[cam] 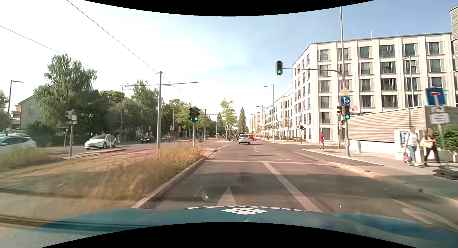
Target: Follow the waypoints while adhering to traffic rules and regulations
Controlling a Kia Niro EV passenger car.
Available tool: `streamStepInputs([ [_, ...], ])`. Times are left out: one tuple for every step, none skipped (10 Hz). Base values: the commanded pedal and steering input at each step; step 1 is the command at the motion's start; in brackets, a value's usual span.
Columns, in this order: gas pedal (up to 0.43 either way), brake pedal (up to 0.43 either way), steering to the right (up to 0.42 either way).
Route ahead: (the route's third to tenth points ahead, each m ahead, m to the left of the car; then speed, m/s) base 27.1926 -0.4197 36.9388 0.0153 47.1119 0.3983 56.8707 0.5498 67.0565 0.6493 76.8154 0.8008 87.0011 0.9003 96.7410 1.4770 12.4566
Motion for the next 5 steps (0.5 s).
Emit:
streamStepInputs([
  [0.157, 0.0, 0.003],
  [0.157, 0.0, 0.006],
  [0.157, 0.0, 0.009],
  [0.157, 0.0, 0.009],
  [0.157, 0.0, 0.01],
])
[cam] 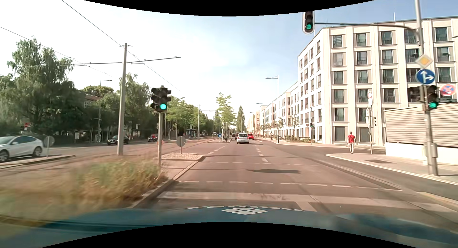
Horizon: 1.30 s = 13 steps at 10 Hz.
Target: Follow the waypoints while adhering to traffic rules and regulations
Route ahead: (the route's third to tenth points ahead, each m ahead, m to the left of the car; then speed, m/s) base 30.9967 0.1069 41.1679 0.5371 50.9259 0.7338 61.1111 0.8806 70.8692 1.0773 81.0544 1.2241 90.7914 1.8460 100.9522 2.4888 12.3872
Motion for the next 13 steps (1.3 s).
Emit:
streamStepInputs([
  [0.157, 0.0, 0.01],
  [0.157, 0.0, 0.013],
  [0.157, 0.0, 0.017],
  [0.157, 0.0, 0.017],
  [0.157, 0.0, 0.017],
  [0.157, 0.0, 0.016],
  [0.157, 0.0, 0.016],
  [0.157, 0.0, 0.014],
  [0.157, 0.0, 0.01],
  [0.157, 0.0, 0.01],
  [0.157, 0.0, 0.009],
  [0.15, 0.0, 0.004],
  [0.15, 0.0, -0.001],
])
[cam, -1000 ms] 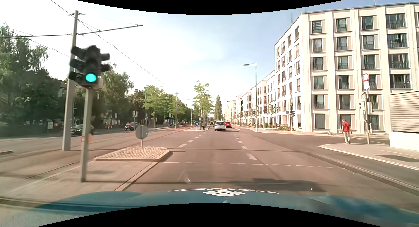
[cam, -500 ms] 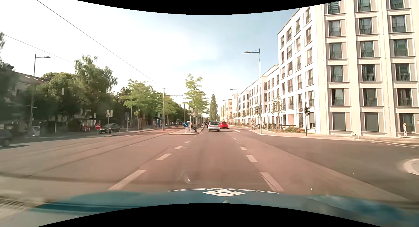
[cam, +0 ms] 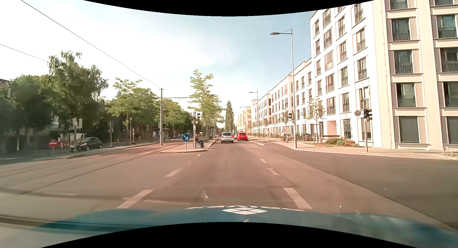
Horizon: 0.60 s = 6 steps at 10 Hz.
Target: Follow the waypoints while adhering to traffic rules and regulations
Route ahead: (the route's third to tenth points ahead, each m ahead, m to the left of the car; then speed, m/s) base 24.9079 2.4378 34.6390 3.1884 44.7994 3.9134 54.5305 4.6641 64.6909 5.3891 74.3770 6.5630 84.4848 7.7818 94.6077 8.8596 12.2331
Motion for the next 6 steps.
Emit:
streamStepInputs([
  [0.15, 0.0, -0.004],
  [0.15, 0.0, -0.007],
  [0.15, 0.0, -0.01],
  [0.15, 0.0, -0.012],
  [0.15, 0.0, -0.014],
  [0.15, 0.0, -0.018],
])
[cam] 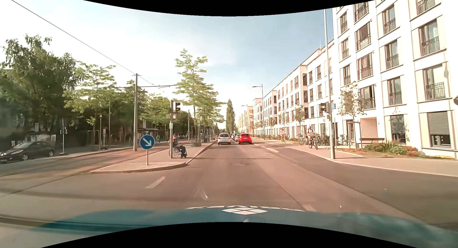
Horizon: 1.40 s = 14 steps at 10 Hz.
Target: Follow the waypoints while adhering to traffic rules and regulations
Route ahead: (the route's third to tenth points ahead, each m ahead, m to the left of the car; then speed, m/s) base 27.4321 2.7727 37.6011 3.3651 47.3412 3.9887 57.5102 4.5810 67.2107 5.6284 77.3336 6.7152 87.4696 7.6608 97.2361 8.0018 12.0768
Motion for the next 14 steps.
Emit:
streamStepInputs([
  [0.15, 0.0, -0.021],
  [0.15, 0.0, -0.024],
  [0.15, 0.0, -0.026],
  [0.15, 0.0, -0.028],
  [0.15, 0.0, -0.028],
  [0.15, 0.0, -0.028],
  [0.15, 0.0, -0.028],
  [0.15, 0.0, -0.028],
  [0.15, 0.0, -0.028],
  [0.157, 0.0, -0.026],
  [0.169, 0.0, -0.022],
  [0.169, 0.0, -0.02],
  [0.177, 0.0, -0.014],
  [0.177, 0.0, -0.005],
])
